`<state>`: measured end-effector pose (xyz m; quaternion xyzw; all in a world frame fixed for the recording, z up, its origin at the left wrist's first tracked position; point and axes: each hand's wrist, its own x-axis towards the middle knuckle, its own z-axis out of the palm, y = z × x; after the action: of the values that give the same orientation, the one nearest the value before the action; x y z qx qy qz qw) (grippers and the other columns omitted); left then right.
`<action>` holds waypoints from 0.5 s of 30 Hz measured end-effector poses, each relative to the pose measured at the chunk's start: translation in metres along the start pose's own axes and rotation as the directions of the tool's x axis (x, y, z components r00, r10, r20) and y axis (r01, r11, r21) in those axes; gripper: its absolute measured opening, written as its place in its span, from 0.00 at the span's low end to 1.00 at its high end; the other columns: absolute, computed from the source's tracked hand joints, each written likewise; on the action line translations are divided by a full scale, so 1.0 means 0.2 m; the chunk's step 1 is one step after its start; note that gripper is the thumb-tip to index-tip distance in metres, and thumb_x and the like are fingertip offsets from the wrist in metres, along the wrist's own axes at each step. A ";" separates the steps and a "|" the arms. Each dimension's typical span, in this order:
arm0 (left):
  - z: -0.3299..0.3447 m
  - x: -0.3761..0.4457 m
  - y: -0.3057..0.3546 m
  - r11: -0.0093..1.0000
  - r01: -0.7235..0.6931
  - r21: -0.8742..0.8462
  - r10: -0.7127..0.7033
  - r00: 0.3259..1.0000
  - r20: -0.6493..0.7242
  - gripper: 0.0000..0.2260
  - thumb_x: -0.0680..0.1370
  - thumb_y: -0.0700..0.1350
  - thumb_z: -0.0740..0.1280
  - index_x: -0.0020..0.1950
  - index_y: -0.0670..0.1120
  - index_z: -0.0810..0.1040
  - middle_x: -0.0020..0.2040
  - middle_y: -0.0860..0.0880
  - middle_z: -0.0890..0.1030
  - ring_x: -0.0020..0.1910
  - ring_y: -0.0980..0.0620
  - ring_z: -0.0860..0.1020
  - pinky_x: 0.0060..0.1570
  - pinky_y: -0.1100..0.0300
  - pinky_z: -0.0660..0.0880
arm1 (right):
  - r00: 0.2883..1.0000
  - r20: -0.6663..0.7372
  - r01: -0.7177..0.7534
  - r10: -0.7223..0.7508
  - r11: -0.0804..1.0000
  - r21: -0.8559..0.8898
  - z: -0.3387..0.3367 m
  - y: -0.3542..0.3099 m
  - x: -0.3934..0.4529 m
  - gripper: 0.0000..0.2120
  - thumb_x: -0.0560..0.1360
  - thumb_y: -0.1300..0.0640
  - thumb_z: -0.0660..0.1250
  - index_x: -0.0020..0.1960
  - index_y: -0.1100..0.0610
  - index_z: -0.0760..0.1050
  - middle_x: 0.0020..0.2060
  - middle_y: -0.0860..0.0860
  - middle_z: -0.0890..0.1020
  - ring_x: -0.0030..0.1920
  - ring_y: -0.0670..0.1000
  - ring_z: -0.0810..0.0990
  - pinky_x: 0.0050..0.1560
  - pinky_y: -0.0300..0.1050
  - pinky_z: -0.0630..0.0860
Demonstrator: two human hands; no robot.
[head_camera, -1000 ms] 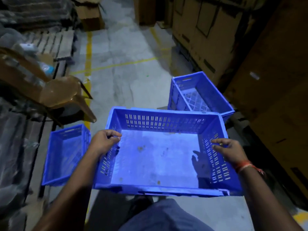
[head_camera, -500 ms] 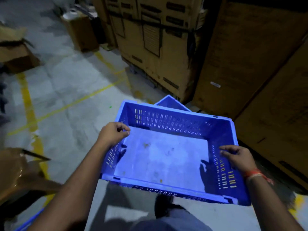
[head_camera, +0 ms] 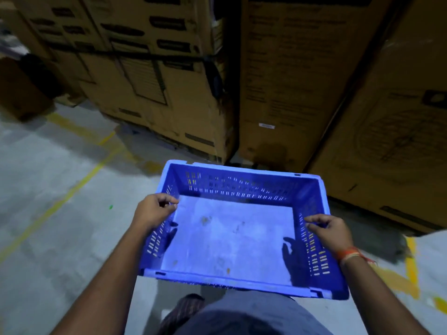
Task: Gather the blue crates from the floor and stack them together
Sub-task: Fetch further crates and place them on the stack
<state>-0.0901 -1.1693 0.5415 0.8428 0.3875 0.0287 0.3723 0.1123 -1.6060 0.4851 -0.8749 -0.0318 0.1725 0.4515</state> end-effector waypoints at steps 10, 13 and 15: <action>-0.02 0.74 0.04 0.971 -0.239 -0.004 0.232 0.939 0.254 0.07 0.74 0.40 0.75 0.40 0.53 0.84 0.37 0.46 0.85 0.32 0.53 0.76 0.38 0.60 0.71 | 0.948 -0.253 -0.190 0.193 0.981 0.036 0.31 -0.10 -0.07 0.06 0.69 0.58 0.75 0.40 0.46 0.84 0.34 0.49 0.86 0.38 0.52 0.84 0.43 0.51 0.79; -0.05 0.88 0.05 0.959 -0.282 0.001 0.268 0.914 0.303 0.05 0.74 0.41 0.75 0.42 0.51 0.85 0.35 0.50 0.83 0.31 0.56 0.76 0.34 0.64 0.70 | 0.927 -0.297 -0.219 0.228 0.974 0.063 0.42 -0.18 -0.13 0.08 0.70 0.60 0.75 0.41 0.47 0.84 0.36 0.49 0.86 0.40 0.52 0.84 0.42 0.47 0.79; -0.06 0.96 0.04 0.951 -0.309 0.001 0.291 0.898 0.331 0.04 0.74 0.42 0.75 0.42 0.51 0.85 0.35 0.51 0.83 0.32 0.57 0.78 0.35 0.64 0.70 | 0.911 -0.319 -0.243 0.260 0.966 0.094 0.49 -0.21 -0.18 0.08 0.70 0.61 0.75 0.42 0.48 0.85 0.38 0.48 0.86 0.40 0.51 0.84 0.45 0.49 0.80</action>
<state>0.0439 -1.0354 0.5093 0.8951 0.1865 -0.0648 0.3997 0.0513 -1.5122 0.4768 -0.8759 0.1612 0.0818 0.4473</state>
